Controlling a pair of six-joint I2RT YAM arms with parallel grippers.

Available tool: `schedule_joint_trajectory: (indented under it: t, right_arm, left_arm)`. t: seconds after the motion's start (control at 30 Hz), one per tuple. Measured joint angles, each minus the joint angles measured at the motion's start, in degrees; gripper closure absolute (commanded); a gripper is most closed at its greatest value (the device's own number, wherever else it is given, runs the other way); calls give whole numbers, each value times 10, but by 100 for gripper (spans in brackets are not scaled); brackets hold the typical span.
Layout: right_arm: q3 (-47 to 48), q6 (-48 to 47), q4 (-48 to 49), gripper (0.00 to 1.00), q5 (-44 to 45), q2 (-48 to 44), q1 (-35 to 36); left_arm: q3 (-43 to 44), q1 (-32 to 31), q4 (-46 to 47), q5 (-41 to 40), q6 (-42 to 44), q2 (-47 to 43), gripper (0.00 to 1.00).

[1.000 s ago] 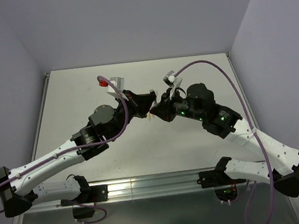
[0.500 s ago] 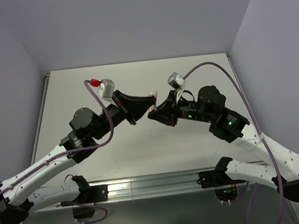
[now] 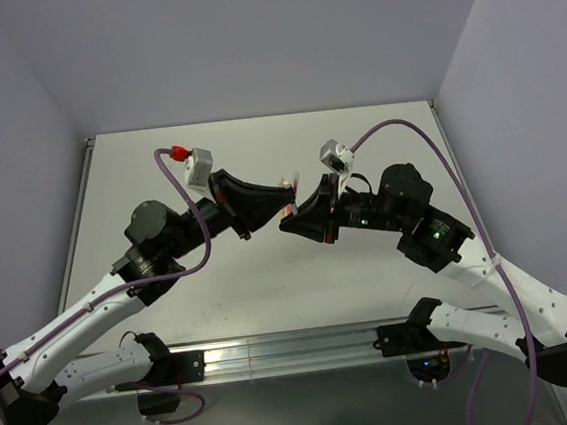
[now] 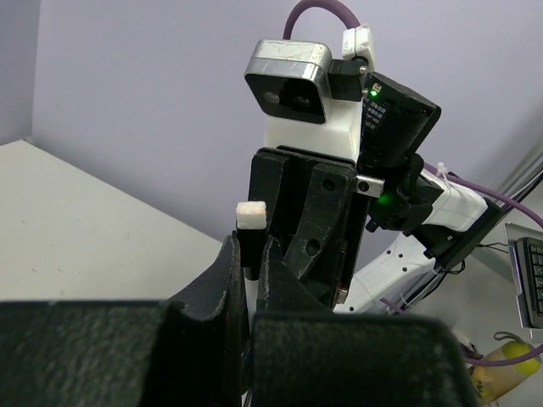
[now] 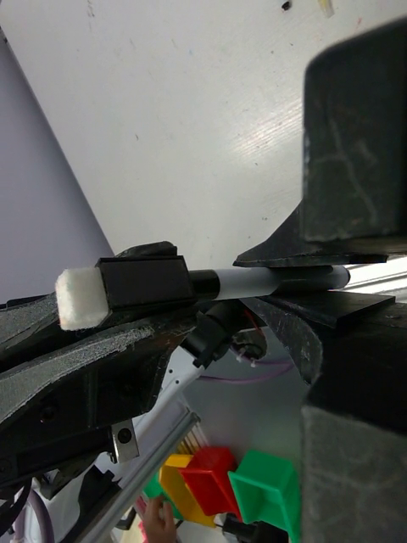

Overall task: Insert the pens into the pen caps
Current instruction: Press the pen cap onto the pen, then place the pen at the center of the board.

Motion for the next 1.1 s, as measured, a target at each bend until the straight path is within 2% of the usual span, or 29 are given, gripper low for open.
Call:
schedule_joint_trajectory:
  t: [0.23, 0.33, 0.37, 0.43, 0.47, 0.53, 0.63, 0.9, 1.1]
  right_arm:
    - [0, 2, 0, 98, -2, 1, -5]
    - [0, 3, -1, 86, 1, 5, -7]
    - [0, 2, -1, 79, 6, 6, -8]
    - [0, 3, -2, 71, 20, 7, -10]
    - [2, 2, -1, 61, 30, 7, -14]
    - [11, -1, 0, 53, 51, 6, -20]
    - [25, -5, -2, 46, 70, 6, -24]
    - [36, -8, -52, 36, 141, -24, -24]
    - [57, -7, -118, 33, 226, -6, -24]
  left_arm:
    - [6, 5, -9, -9, -14, 3, 100]
    - [14, 9, -22, -19, -20, 7, 100]
    - [19, 10, -30, -24, -24, 10, 100]
    - [31, 16, -46, -37, -31, 18, 100]
    - [37, 21, -61, -46, -35, 21, 100]
    - [50, 38, -90, -66, -43, 29, 100]
    - [78, 66, -141, -115, -45, 43, 100]
    - [203, 144, -321, -252, -43, 126, 100]
    - [293, 200, -449, -323, -39, 298, 99]
